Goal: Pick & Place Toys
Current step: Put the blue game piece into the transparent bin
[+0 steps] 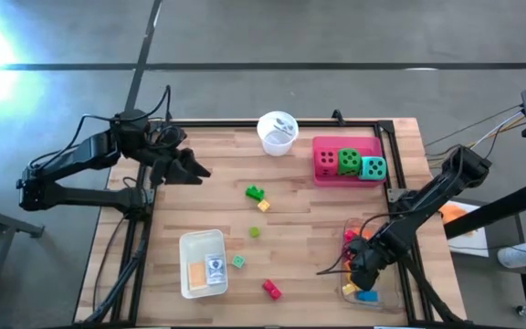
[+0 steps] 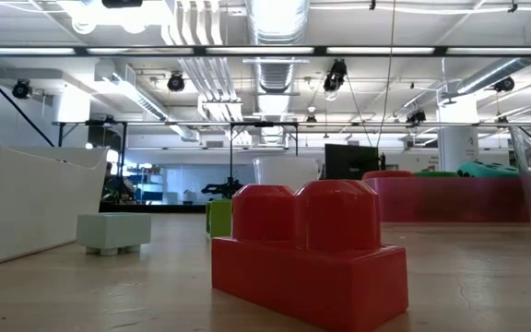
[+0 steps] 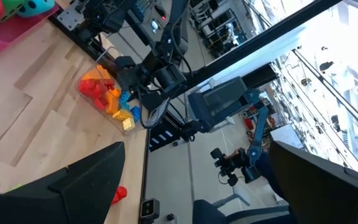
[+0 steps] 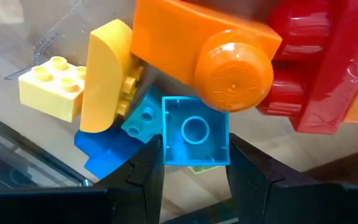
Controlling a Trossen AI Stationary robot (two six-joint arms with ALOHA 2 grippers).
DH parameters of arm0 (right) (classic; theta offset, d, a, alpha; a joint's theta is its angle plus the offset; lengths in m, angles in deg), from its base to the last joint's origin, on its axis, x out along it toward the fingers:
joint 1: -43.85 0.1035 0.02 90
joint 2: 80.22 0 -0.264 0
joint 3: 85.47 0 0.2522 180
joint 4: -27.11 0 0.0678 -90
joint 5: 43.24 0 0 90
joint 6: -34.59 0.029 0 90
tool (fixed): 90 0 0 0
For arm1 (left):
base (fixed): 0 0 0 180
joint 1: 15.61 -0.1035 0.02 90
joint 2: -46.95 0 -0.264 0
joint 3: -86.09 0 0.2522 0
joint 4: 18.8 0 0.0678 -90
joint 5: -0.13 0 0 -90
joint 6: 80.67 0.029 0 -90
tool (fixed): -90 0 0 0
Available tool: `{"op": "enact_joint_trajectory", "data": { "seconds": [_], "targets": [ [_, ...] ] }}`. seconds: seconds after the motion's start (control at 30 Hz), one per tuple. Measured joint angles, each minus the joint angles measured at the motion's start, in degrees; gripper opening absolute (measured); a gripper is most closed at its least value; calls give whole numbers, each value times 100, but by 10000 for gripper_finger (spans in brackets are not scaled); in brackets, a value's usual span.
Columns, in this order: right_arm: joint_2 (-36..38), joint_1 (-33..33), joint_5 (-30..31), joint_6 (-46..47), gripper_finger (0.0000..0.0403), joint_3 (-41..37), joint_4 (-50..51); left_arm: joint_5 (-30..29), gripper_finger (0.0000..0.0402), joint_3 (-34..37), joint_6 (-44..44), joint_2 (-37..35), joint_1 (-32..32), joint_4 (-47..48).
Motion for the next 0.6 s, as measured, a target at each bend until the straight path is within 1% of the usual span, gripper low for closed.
{"op": "enact_joint_trajectory", "data": {
  "seconds": [0.17, 0.23, 0.33, 0.4, 0.5, 0.6],
  "targets": [
    [0, 0, 0, 5, 131, -7, -6, 1, 399, 0, 48, -1, 0, 1],
    [0, 0, -3, 65, 149, -7, -22, 2, 399, 0, 53, -2, 0, 2],
    [0, 0, -7, 136, 188, -7, -55, -7, 399, 31, 181, -2, 0, 0],
    [0, 0, -7, 153, 211, -7, -115, -156, 399, 88, 213, -3, 0, -7],
    [0, 0, -17, 153, 240, -7, -131, -357, 399, 231, -103, -2, 0, 11],
    [0, 0, -30, 182, 264, -7, -130, -388, 399, 386, -238, 2, -4, 3]
  ]
}}
